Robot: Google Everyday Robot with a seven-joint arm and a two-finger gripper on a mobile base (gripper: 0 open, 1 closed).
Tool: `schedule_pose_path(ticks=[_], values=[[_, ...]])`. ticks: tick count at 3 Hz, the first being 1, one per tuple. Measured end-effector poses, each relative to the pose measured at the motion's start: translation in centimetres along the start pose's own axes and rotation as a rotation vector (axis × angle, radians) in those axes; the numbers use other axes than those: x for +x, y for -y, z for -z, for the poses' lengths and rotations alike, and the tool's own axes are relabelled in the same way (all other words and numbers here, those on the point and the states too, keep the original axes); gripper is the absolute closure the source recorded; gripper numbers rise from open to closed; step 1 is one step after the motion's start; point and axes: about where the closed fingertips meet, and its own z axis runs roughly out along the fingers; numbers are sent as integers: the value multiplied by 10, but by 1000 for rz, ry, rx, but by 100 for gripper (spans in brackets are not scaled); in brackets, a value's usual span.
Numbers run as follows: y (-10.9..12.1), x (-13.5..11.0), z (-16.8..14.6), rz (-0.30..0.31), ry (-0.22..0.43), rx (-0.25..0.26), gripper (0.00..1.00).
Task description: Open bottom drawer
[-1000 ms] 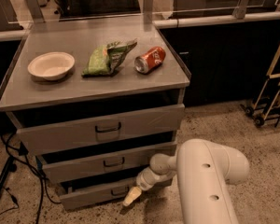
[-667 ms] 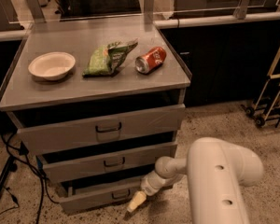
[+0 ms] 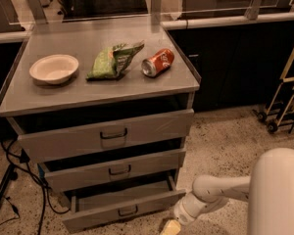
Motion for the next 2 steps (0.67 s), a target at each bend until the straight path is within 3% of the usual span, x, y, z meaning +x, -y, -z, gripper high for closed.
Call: schedule_pose_path(ticks=[1,2], values=[[-8,3,-6,4,-8,-20,0],[17,-36,-23,33,25,-7,0]])
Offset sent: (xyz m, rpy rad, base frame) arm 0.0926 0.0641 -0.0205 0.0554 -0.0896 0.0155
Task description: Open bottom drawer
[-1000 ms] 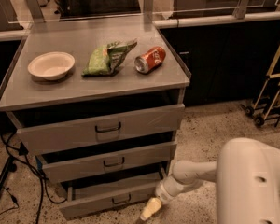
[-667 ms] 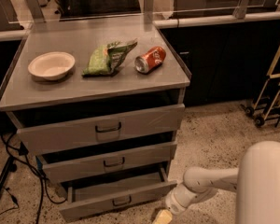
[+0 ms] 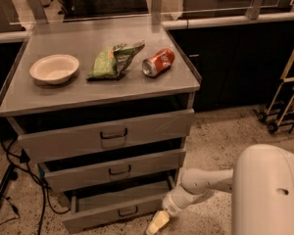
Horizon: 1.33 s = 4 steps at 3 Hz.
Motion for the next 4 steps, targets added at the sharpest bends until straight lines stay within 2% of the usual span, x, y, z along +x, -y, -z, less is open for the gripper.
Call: schedule_pose_path(ticks=[1,2,3,4], values=[[20,-37,-9,45,39,10,0],[20,-36,-10,44,37,9,0],[26,-35,-25,41,37,0,0],[40,-41,-38,51,40,-1,0]])
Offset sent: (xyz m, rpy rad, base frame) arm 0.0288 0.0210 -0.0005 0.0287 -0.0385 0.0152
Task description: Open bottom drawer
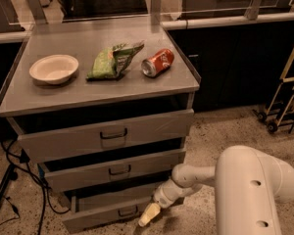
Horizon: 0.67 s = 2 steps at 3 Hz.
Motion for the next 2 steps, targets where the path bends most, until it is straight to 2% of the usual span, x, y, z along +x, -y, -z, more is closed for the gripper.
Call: schedule_pose_path(ticks=[2], values=[[19,3,-24,2,-10,-5,0]])
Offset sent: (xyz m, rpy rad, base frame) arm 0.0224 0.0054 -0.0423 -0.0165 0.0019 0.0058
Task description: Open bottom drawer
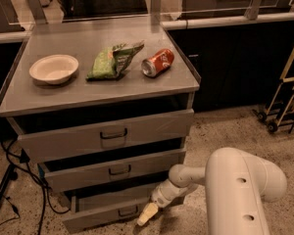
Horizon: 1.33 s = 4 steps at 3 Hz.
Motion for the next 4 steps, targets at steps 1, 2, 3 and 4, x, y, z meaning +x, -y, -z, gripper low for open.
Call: schedule_pose_path(ticks=[1,2,3,4], values=[[12,1,-13,2,-14,-4,0],[28,-1,-22,13,-27,4,0],[23,12,-32,7,-53,-16,0],[11,31,-26,-17,-74,-30,0]])
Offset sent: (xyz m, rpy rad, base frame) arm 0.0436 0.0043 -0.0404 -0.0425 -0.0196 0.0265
